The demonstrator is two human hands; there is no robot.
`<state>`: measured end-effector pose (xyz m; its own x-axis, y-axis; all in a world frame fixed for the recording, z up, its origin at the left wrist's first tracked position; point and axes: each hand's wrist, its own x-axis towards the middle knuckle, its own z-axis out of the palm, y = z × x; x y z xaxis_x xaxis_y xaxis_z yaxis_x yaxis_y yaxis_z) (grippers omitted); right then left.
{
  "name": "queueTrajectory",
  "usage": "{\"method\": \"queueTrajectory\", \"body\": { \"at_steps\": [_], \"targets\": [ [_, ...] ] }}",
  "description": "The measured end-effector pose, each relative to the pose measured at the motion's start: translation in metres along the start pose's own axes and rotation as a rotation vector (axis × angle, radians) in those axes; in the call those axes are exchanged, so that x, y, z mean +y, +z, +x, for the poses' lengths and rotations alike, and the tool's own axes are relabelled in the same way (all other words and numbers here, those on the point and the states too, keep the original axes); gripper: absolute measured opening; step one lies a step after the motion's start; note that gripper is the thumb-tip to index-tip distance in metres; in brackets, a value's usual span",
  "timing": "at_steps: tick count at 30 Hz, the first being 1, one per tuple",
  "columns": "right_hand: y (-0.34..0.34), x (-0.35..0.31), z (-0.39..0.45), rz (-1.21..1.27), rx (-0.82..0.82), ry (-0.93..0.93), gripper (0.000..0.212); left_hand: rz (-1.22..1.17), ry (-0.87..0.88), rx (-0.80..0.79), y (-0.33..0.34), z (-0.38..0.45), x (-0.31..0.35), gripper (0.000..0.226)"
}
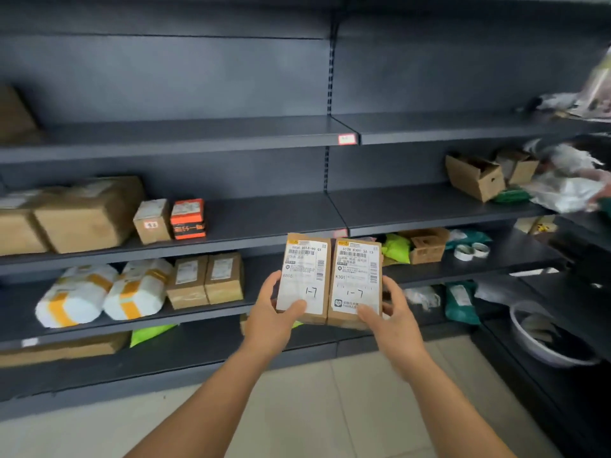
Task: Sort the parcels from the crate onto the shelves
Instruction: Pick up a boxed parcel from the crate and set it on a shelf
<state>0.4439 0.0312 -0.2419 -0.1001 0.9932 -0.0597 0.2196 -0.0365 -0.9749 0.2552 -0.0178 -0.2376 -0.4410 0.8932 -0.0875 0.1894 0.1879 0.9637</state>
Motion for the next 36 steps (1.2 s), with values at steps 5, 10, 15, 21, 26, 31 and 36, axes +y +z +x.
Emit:
{"method": "queueTrajectory", "body": {
  "at_steps": [5, 10, 15, 21, 26, 31, 36],
  "targets": [
    [0.052, -0.019, 0.033, -0.010, -0.093, 0.002, 0.068, -0.011, -0.037, 0.079, -0.044, 0.029, -0.003, 0.060],
    [0.091, -0.031, 0.083, -0.022, -0.163, 0.022, 0.069, -0.001, -0.059, 0.155, -0.062, 0.074, 0.002, 0.060],
    [0.122, -0.035, 0.158, -0.047, -0.209, 0.047, 0.066, 0.032, -0.135, 0.244, -0.067, 0.145, 0.001, 0.064],
    [0.156, -0.047, 0.254, -0.094, -0.301, 0.080, 0.064, 0.131, -0.229, 0.301, -0.071, 0.239, 0.007, 0.063],
    [0.187, -0.046, 0.313, -0.162, -0.345, 0.096, 0.066, 0.159, -0.307, 0.305, -0.073, 0.296, 0.001, 0.065],
    [0.217, -0.043, 0.355, -0.223, -0.370, 0.125, 0.067, 0.202, -0.327, 0.292, -0.079, 0.346, -0.008, 0.065],
    [0.252, -0.039, 0.385, -0.272, -0.373, 0.150, 0.067, 0.288, -0.334, 0.278, -0.090, 0.388, -0.020, 0.066]
  ]
}}
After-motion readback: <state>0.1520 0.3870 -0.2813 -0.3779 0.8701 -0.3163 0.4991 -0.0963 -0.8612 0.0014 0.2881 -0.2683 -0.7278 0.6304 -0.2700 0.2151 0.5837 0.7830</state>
